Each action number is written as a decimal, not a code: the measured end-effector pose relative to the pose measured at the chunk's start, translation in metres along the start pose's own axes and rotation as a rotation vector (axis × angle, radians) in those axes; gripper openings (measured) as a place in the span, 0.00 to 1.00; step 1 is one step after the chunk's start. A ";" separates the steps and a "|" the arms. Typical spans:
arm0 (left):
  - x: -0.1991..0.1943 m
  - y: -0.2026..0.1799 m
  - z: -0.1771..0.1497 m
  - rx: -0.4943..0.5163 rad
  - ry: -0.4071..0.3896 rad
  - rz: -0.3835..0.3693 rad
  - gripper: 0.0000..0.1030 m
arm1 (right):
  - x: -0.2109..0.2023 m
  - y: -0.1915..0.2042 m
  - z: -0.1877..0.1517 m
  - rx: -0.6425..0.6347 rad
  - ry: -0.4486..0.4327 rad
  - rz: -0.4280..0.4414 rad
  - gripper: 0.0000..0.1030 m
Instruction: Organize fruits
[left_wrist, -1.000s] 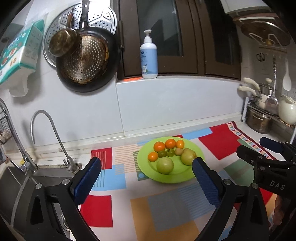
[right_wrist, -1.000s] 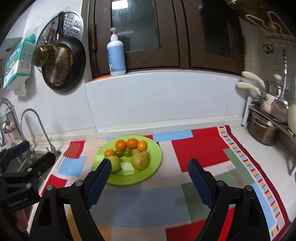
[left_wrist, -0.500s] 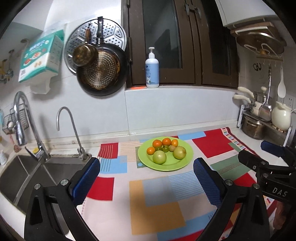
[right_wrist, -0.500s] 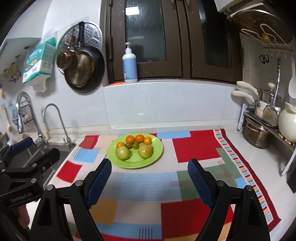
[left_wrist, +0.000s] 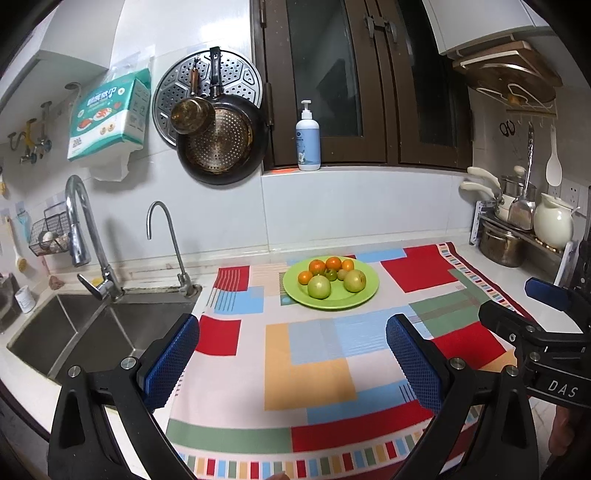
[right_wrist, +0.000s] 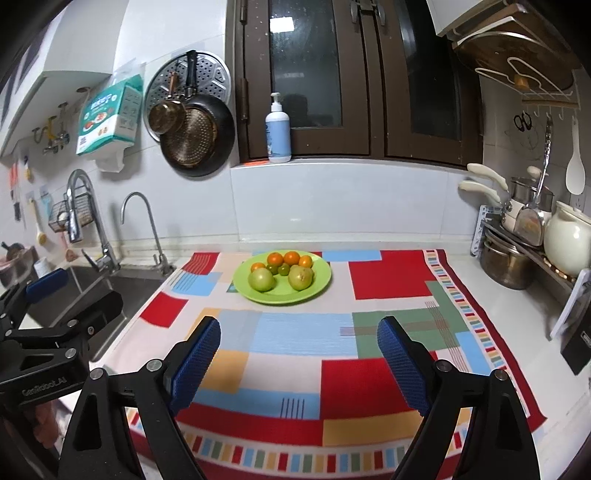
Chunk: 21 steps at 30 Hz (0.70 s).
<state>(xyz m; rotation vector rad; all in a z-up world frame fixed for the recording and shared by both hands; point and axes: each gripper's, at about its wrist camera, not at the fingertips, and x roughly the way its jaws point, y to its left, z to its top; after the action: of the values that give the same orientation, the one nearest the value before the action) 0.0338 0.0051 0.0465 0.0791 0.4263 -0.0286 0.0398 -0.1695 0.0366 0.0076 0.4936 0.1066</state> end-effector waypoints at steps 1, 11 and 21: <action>-0.003 -0.001 -0.001 -0.001 0.001 -0.001 1.00 | -0.003 0.000 -0.001 -0.001 -0.001 0.002 0.85; -0.027 -0.008 -0.008 0.017 -0.010 0.016 1.00 | -0.024 -0.004 -0.015 0.012 0.000 0.017 0.85; -0.039 -0.010 -0.011 0.017 -0.033 0.024 1.00 | -0.036 -0.007 -0.020 0.011 -0.014 0.023 0.85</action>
<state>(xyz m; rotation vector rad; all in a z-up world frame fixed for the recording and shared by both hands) -0.0067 -0.0035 0.0515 0.1005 0.3920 -0.0097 -0.0004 -0.1804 0.0361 0.0249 0.4806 0.1263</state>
